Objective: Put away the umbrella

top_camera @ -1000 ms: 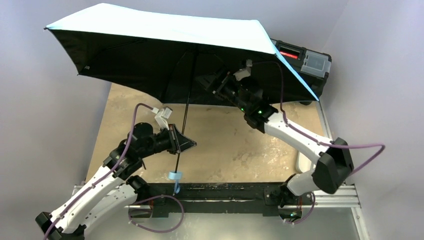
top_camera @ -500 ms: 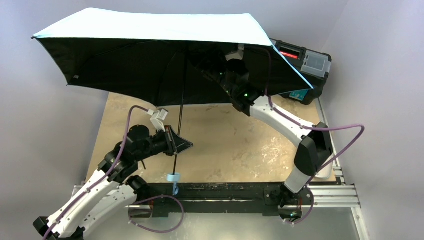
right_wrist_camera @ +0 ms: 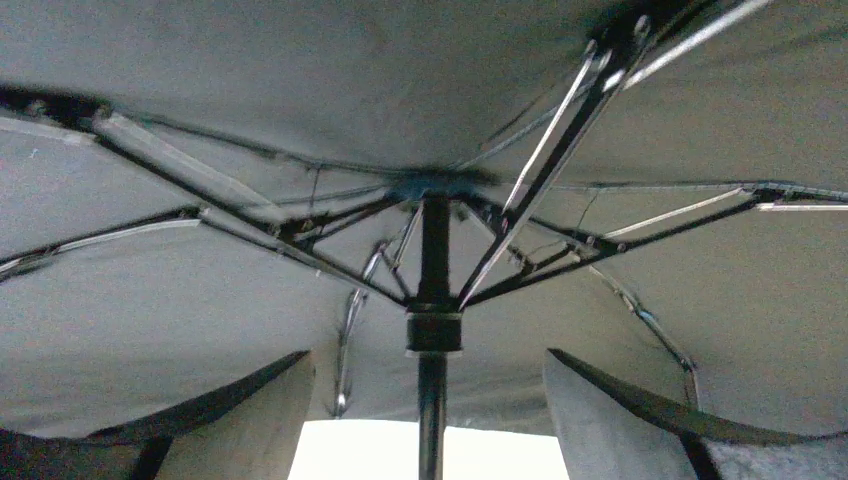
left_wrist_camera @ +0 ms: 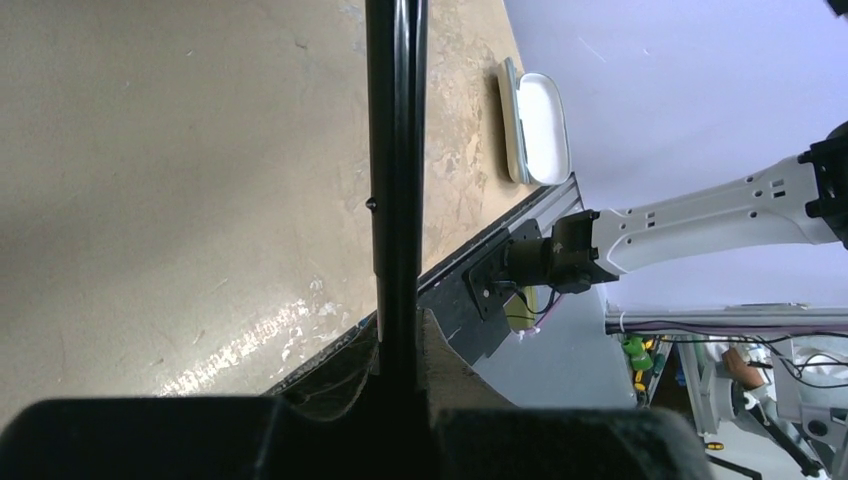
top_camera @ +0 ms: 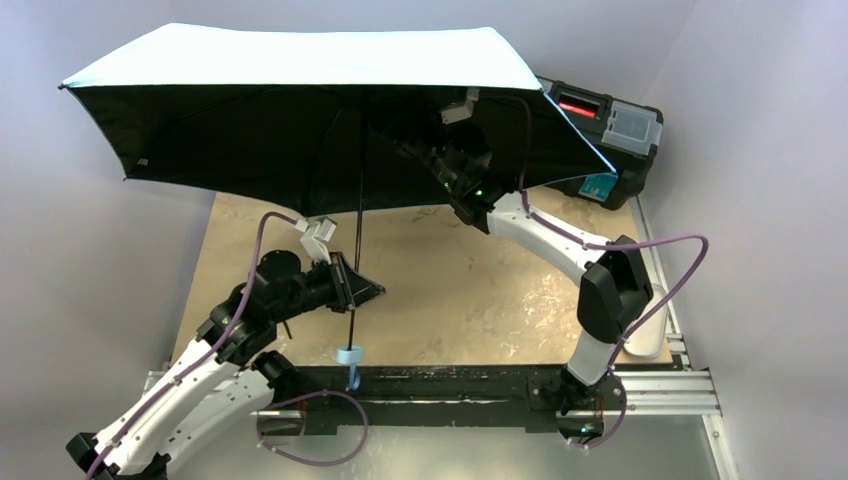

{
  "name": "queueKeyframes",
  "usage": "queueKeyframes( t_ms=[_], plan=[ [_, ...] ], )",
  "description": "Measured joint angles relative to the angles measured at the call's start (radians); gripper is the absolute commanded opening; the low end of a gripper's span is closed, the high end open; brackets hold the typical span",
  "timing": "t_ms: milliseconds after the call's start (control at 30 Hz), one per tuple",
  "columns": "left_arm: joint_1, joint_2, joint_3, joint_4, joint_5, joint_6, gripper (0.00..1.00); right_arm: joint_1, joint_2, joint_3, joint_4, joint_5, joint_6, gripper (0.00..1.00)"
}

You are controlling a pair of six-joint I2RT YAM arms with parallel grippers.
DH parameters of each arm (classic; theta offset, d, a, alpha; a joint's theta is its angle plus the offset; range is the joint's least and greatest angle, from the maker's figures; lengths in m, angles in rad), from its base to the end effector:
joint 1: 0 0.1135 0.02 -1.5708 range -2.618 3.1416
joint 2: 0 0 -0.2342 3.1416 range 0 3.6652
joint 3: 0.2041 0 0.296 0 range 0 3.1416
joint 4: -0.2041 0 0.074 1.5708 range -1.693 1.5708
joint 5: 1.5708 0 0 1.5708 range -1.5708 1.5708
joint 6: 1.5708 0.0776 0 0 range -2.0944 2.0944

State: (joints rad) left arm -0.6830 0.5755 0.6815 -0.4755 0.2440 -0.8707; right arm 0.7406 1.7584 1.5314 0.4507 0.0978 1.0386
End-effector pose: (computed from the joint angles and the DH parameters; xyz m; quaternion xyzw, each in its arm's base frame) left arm 0.1779 -0.1689 0.2774 -0.0083 0.8217 -0.4649 0.3297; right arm 0.3794 0.3365 0.3704 0.1303 0.6104 0.5872 0.5153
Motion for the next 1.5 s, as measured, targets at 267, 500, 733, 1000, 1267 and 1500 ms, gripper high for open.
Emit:
queueKeyframes(
  t_ms=[267, 500, 733, 1000, 1267, 1500],
  plan=[
    [0.0, 0.033, 0.031, -0.017, -0.009, 0.0, 0.0, 0.077, -0.054, -0.121, 0.114, 0.091, -0.006, 0.85],
    [-0.001, 0.044, 0.056, -0.038, -0.014, 0.001, 0.0, 0.168, -0.049, 0.008, -0.05, 0.289, -0.034, 0.82],
    [-0.002, 0.028, 0.064, -0.063, -0.018, 0.0, 0.0, 0.177, 0.031, 0.15, -0.13, 0.388, -0.077, 0.69],
    [-0.005, 0.005, 0.064, -0.091, -0.017, 0.001, 0.0, 0.175, 0.128, 0.262, -0.185, 0.433, -0.1, 0.55],
    [-0.005, -0.009, 0.064, -0.103, -0.016, 0.003, 0.0, 0.171, 0.167, 0.304, -0.199, 0.467, -0.116, 0.2],
    [0.007, -0.029, 0.073, -0.085, -0.076, -0.001, 0.0, 0.146, 0.217, 0.349, -0.235, 0.37, -0.106, 0.0]
  ],
)
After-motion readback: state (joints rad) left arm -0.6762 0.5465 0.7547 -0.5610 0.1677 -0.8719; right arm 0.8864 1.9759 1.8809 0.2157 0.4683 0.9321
